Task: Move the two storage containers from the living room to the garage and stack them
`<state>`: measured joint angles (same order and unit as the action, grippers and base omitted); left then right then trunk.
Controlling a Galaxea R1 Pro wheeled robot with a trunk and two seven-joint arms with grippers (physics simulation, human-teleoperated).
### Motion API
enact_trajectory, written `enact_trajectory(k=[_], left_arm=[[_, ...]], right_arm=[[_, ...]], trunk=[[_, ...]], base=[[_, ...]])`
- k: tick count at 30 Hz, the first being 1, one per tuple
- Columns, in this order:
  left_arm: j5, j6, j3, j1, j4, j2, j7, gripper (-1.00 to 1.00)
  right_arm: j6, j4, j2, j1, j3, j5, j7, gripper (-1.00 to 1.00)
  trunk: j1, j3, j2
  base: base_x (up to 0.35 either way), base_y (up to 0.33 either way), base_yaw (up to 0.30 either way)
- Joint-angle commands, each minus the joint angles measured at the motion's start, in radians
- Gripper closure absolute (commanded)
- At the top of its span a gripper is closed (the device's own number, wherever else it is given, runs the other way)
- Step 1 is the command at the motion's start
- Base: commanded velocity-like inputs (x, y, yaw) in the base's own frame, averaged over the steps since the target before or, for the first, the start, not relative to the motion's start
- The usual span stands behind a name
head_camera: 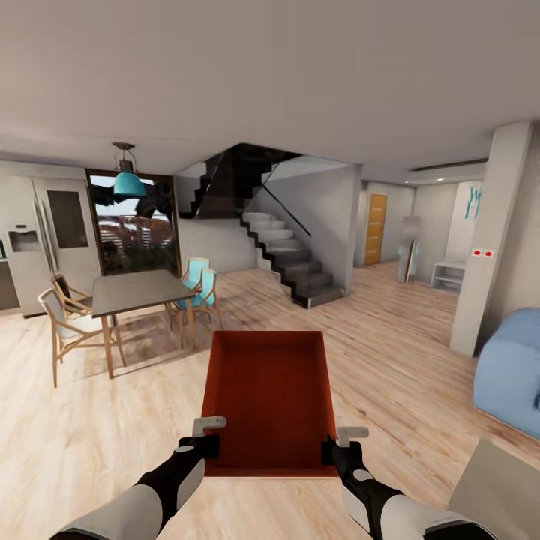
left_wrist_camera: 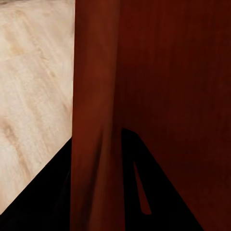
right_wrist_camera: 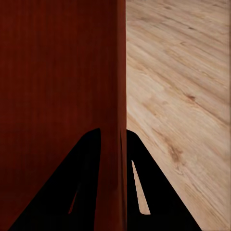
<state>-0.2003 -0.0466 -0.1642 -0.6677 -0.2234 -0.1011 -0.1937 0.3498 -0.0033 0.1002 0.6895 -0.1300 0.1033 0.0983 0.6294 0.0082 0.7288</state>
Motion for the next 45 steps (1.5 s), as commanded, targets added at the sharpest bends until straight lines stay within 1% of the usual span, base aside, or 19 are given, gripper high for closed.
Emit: enact_trajectory(k=[1,35,39,45], left_arm=[[0.013,0.062,0.080,-0.001,-0.005,0.030,-0.015,1.00],[0.013,0.062,0.080,-0.001,-0.005,0.030,-0.015,1.00],[0.013,0.062,0.080,-0.001,-0.005,0.030,-0.015,1.00],[0.013,0.062,0.080,-0.001,-0.005,0.030,-0.015,1.00]], right_arm=[[0.005,0.003,0.000,-0.001,0.006,0.017,0.000,1.00],[0.005,0.003,0.000,-0.001,0.006,0.016,0.000,1.00],[0.005,0.003,0.001,-0.001,0.006,0.017,0.000,1.00],[0.005,0.003,0.000,-0.001,0.006,0.016,0.000,1.00]], trunk=[[0.001,0.000,0.000],[0.001,0.000,0.000],[0.001,0.000,0.000],[0.001,0.000,0.000]], base=[[0.322,0.000,-0.027],[0.322,0.000,-0.002],[0.322,0.032,-0.113],[0.322,0.087,-0.233]])
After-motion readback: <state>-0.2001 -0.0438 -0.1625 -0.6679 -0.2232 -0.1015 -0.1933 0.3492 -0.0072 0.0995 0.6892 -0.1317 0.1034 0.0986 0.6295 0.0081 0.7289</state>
